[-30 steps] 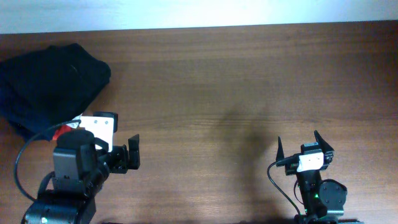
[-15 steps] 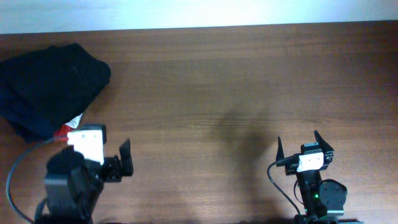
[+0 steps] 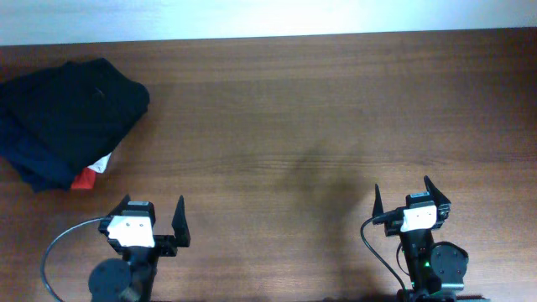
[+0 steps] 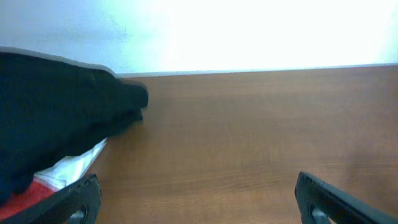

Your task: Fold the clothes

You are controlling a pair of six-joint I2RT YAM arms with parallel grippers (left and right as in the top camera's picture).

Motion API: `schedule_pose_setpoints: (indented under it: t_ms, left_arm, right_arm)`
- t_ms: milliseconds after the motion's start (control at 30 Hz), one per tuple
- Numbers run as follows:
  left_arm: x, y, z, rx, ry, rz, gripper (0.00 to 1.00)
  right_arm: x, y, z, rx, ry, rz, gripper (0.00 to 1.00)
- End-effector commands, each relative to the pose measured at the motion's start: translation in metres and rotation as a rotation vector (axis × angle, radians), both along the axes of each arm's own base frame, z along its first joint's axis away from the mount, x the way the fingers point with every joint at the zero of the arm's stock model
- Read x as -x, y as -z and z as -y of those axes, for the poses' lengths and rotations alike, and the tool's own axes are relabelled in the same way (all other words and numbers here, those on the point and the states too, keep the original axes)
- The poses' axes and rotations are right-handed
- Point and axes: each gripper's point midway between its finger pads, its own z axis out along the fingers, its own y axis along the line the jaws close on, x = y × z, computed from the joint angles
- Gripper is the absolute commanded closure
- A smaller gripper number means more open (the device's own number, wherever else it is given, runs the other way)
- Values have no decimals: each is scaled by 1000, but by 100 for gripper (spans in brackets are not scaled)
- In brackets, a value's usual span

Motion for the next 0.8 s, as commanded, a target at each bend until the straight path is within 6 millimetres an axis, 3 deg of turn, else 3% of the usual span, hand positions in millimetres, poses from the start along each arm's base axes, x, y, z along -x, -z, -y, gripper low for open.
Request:
schedule_pose_setpoints:
  t_ms: [0, 300, 400, 533, 767]
  left_arm:
    - [-4, -1, 4, -58, 36, 107, 1]
    - [-23, 5, 3, -116, 21, 374, 1]
    - [-26, 22, -2, -122, 1, 302, 1]
    - [-26, 61, 1, -118, 29, 145, 1]
    - [-26, 61, 0, -119, 26, 142, 1]
  right_arm:
    - [0, 2, 3, -9, 16, -4, 1]
    - [0, 2, 3, -9, 16, -4, 1]
    - [0, 2, 3, -9, 16, -4, 1]
    - [0, 2, 3, -9, 16, -4, 1]
    - [0, 2, 3, -9, 16, -4, 1]
